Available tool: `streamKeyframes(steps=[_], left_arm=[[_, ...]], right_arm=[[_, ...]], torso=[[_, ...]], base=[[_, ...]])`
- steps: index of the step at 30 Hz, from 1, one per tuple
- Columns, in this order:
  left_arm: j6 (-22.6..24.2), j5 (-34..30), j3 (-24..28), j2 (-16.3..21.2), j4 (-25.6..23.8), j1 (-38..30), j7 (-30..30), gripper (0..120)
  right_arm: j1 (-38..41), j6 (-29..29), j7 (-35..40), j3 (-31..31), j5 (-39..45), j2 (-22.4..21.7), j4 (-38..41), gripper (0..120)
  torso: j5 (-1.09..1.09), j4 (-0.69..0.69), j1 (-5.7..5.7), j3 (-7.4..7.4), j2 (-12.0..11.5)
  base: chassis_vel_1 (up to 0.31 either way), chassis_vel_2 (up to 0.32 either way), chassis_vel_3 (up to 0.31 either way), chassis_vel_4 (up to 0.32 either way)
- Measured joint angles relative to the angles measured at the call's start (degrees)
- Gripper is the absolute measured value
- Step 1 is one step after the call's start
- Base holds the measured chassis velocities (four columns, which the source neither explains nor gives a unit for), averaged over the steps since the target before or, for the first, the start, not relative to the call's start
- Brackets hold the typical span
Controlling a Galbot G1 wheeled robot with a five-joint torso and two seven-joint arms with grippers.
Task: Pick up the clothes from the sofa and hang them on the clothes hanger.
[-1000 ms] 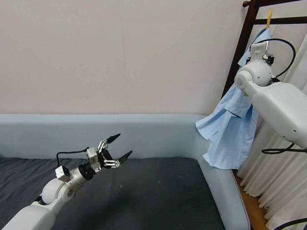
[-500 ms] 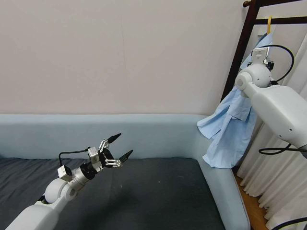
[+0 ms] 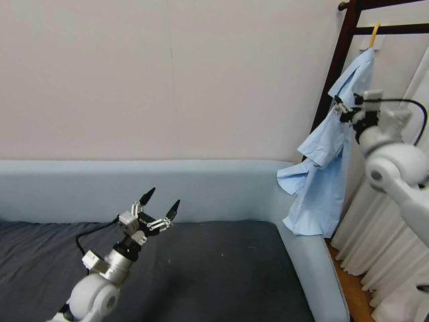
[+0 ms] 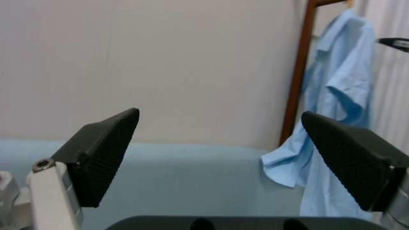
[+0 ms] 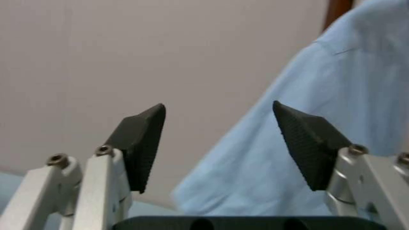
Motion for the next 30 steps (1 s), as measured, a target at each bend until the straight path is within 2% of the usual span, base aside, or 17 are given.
streamKeyframes(steps=[2,4,5,6,7,8,9,10,11,12,13,15,17,30], left_arm=[[1.8,1.7,-0.7,-3.4,-0.9,1.6,-3.1,100],[2.1,5.9,-1.7,-8.4,-1.2,3.6,-6.1,100],[2.1,5.9,-1.7,-8.4,-1.2,3.6,-6.1,100],[1.0,6.9,-2.0,-10.3,-1.2,4.4,-6.7,100],[-0.3,8.8,-2.8,-13.0,-1.2,5.9,-6.5,100],[-0.3,8.8,-2.8,-13.0,-1.2,5.9,-6.5,100],[-1.0,9.9,-3.2,-14.3,-1.3,7.0,-6.2,100],[-1.0,9.9,-3.2,-14.3,-1.3,7.0,-6.2,100],[-2.0,11.4,-3.2,-15.6,-1.5,8.8,-5.8,100],[-3.8,15.7,-2.8,-17.9,-1.4,13.7,-5.8,100],[-5.0,17.9,-2.3,-19.0,-1.5,17.0,-6.5,100],[-5.4,19.2,-2.0,-19.7,-1.9,18.9,-6.6,100],[-5.4,19.7,-2.0,-19.8,-2.1,19.3,-6.6,100],[-5.4,19.7,-1.9,-19.7,-2.2,19.2,-6.3,100]], right_arm=[[-10.6,3.0,-3.5,5.5,-2.7,2.9,2.7,79],[-23.0,7.1,-7.1,12.4,-10.2,10.6,3.3,89],[-23.0,7.1,-7.1,12.4,-10.2,10.6,3.3,89],[-26.2,8.5,-7.9,14.3,-13.3,13.5,3.2,94],[-31.8,10.3,-9.6,17.6,-19.4,19.8,3.1,98],[-31.8,10.3,-9.6,17.6,-19.4,19.8,3.1,98],[-35.3,11.3,-10.1,19.2,-23.6,23.9,3.0,99],[-35.3,11.3,-10.1,19.2,-23.6,23.9,3.0,99],[-38.6,12.0,-9.9,20.5,-28.2,28.0,3.4,100],[-45.8,12.3,-6.3,23.2,-41.9,39.3,6.5,100],[-50.9,12.3,-3.3,23.7,-48.3,46.6,9.7,100],[-54.8,12.6,-2.3,23.8,-50.2,49.9,11.5,100],[-55.8,12.9,-2.1,23.8,-50.5,50.7,11.7,100],[-55.8,13.1,-1.8,23.4,-50.0,50.6,11.8,100]], torso=[[-0.14,0.05,-0.01,-0.02,0.0],[0.02,0.00,0.01,0.00,0.0],[0.02,0.00,0.01,0.00,0.0],[-0.04,-0.02,0.01,0.00,0.0],[-0.12,-0.02,0.01,-0.01,0.0],[-0.12,-0.02,0.01,-0.01,0.0],[-0.06,-0.03,0.01,0.00,0.0],[-0.06,-0.03,0.01,0.00,0.0],[0.02,-0.05,0.01,0.00,0.0],[-0.09,0.02,0.00,-0.01,0.0],[-0.10,0.02,0.00,-0.01,0.0],[-0.11,0.01,0.00,-0.01,0.0],[-0.07,-0.03,0.00,0.00,0.0],[-0.08,0.00,0.02,0.01,0.0]], base=[[0.000,0.000,0.000,0.000],[0.000,0.000,0.000,0.000],[0.000,0.000,0.000,0.000],[0.000,0.000,0.000,0.000],[0.000,0.000,0.000,0.000],[0.000,0.000,0.000,0.000],[0.000,0.000,0.000,0.000],[0.000,0.000,0.000,0.000],[0.000,0.000,0.000,0.000],[0.000,0.000,0.000,0.000],[0.000,0.000,0.000,0.000],[0.000,0.000,0.000,0.000],[0.000,0.000,0.000,0.000],[0.000,0.000,0.000,0.000]])
